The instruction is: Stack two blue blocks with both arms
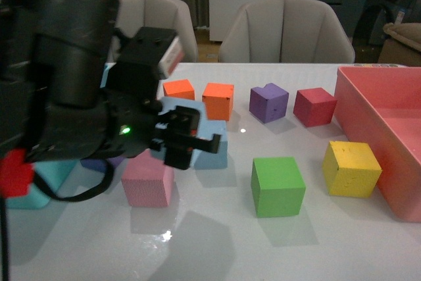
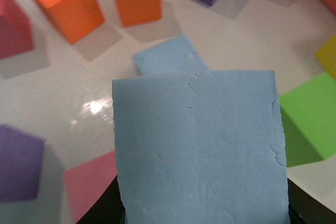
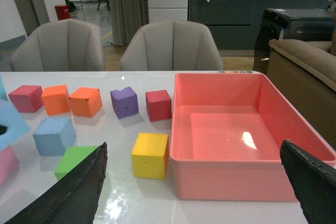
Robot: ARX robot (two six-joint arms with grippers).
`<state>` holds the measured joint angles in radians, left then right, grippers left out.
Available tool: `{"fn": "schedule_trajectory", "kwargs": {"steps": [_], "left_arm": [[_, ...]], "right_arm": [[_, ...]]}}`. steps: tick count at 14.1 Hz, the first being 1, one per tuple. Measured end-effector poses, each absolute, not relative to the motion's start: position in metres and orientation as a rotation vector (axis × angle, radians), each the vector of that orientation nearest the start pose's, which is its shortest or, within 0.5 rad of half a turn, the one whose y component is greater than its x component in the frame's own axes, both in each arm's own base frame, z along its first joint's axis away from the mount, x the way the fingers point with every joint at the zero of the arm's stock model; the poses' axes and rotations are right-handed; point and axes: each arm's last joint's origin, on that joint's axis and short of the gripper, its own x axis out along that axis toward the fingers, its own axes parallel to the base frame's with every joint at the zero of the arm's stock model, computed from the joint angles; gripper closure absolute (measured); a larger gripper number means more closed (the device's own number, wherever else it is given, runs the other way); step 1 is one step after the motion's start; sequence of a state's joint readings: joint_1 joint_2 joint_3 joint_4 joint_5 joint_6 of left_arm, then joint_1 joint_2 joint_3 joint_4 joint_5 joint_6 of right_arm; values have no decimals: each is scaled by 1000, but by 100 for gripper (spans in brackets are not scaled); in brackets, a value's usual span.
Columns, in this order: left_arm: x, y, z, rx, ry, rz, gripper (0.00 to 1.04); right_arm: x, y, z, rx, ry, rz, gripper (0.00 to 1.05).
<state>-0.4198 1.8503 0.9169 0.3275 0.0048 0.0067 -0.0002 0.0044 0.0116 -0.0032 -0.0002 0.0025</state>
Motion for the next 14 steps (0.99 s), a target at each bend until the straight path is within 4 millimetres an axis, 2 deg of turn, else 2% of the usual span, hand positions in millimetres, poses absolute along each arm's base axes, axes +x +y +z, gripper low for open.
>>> {"fn": "schedule_trajectory", "kwargs": {"steps": [2,5,8,10,14], "left_arm": [[365,-175,141,207,627,-510,57],[399,-189,148,278,638,-555,58],[420,-187,150,282,655,-561,58],[432,-179,146,253,671,-547,58],[437,-171,129,218,710,-523,58]], "right_arm": [[97,0,167,2,-4,0,6],[97,0,167,2,-4,0,6],[97,0,167,2,-4,0,6],[97,0,167,2,-4,0,6],[97,0,167,2,-4,0,6]]}}
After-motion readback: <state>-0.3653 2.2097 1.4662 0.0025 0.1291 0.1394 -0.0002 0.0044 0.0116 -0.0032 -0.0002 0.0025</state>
